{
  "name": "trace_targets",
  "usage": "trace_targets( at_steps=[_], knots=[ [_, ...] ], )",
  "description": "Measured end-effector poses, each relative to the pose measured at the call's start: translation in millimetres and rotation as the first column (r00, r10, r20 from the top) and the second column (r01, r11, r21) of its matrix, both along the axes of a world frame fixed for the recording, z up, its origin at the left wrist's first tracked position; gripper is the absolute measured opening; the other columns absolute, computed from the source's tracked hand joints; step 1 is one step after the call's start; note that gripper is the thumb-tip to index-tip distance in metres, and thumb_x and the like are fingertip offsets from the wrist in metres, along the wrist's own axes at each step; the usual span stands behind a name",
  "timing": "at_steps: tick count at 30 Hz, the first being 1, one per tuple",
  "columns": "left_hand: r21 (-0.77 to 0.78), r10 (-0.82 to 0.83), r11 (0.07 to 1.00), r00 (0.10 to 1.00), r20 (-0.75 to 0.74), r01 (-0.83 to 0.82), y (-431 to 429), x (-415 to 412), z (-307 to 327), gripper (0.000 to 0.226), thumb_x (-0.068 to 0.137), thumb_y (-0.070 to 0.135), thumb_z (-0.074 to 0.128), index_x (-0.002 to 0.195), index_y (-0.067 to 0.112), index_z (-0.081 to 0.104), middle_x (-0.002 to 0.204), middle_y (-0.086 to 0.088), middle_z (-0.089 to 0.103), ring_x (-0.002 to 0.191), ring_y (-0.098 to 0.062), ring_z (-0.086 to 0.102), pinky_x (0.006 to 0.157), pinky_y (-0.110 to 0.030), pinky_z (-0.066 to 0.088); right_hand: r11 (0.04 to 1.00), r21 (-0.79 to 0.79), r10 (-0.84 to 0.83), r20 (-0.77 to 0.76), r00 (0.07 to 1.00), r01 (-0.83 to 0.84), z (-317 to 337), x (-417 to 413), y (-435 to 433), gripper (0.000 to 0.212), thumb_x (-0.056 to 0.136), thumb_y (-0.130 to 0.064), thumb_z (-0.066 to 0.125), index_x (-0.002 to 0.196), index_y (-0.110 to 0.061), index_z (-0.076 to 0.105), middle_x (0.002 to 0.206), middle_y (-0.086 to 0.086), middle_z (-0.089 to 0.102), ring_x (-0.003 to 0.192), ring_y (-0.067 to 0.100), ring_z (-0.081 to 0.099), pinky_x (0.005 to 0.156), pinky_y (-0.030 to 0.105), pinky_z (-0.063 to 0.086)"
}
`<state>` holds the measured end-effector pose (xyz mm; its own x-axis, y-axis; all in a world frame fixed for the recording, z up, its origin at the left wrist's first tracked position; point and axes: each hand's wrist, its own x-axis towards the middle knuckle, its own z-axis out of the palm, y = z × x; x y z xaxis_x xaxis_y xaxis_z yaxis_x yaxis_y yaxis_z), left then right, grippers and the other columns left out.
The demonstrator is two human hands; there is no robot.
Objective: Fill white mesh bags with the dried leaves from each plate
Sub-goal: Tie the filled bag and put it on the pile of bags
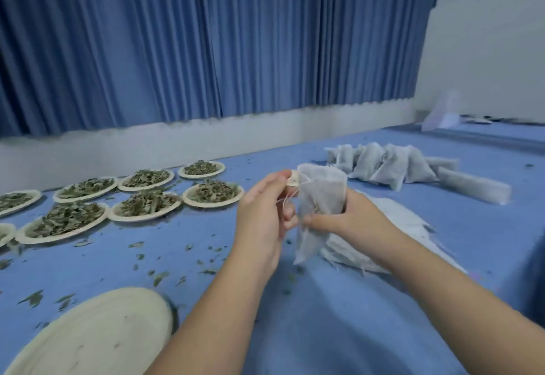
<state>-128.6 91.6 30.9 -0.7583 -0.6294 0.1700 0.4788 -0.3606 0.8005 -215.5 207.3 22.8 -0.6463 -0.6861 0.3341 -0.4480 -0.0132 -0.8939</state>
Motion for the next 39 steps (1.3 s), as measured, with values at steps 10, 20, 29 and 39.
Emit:
trace_targets(
  at_steps=[10,20,29,39],
  knots=[
    [-0.311,0.272,0.935,0.911,0.310,-0.173,-10.8,-89.1,-64.3,0.019,0.095,0.009,0.052,0.092,0.015,0.070,0.059,0.011,0.059,0.041,-0.009,0.041,0.043,-0.024,0.035,0.813,-0.169,-0.506,0.269,0.819,0.558,1.8,-168.2,58.7,0.030,0.075,-0.020,0.080,0.100,-0.015,0.065,0.097,0.002,0.071,0.092,0.022,0.067,0.076,0.038,0.055],
    [-0.298,0.290,0.936,0.887,0.360,-0.185,-29.4,-100.3,-83.4,0.025,0.092,0.010,0.053,0.080,0.023,0.071,0.064,0.007,0.058,0.044,-0.009,0.041,0.047,-0.028,0.034,0.560,0.341,-0.756,-0.162,0.634,0.755,13.9,-240.0,-27.3,0.054,0.079,-0.050,0.068,0.117,-0.012,0.057,0.091,0.005,0.060,0.077,0.023,0.057,0.056,0.026,0.035],
    [-0.299,0.277,0.940,0.877,0.392,-0.163,-29.6,-101.3,-83.0,0.024,0.092,0.013,0.052,0.081,0.024,0.070,0.064,0.008,0.058,0.042,-0.009,0.040,0.044,-0.025,0.034,0.658,0.173,-0.735,-0.063,0.675,0.733,-15.3,-225.5,-33.0,0.032,0.089,-0.026,0.058,0.112,-0.005,0.057,0.097,0.012,0.060,0.078,0.022,0.054,0.064,0.026,0.034],
    [-0.241,0.313,0.935,0.926,0.212,-0.261,-38.1,-35.2,-2.7,0.027,0.093,0.003,0.044,0.083,0.015,0.066,0.065,0.003,0.055,0.037,-0.007,0.039,0.036,-0.019,0.032,0.956,0.130,-0.272,0.050,0.961,0.264,-4.6,-70.6,-45.4,0.001,0.085,-0.016,0.063,0.086,-0.016,0.065,0.089,0.002,0.066,0.077,0.016,0.066,0.069,0.030,0.055]
  ],
)
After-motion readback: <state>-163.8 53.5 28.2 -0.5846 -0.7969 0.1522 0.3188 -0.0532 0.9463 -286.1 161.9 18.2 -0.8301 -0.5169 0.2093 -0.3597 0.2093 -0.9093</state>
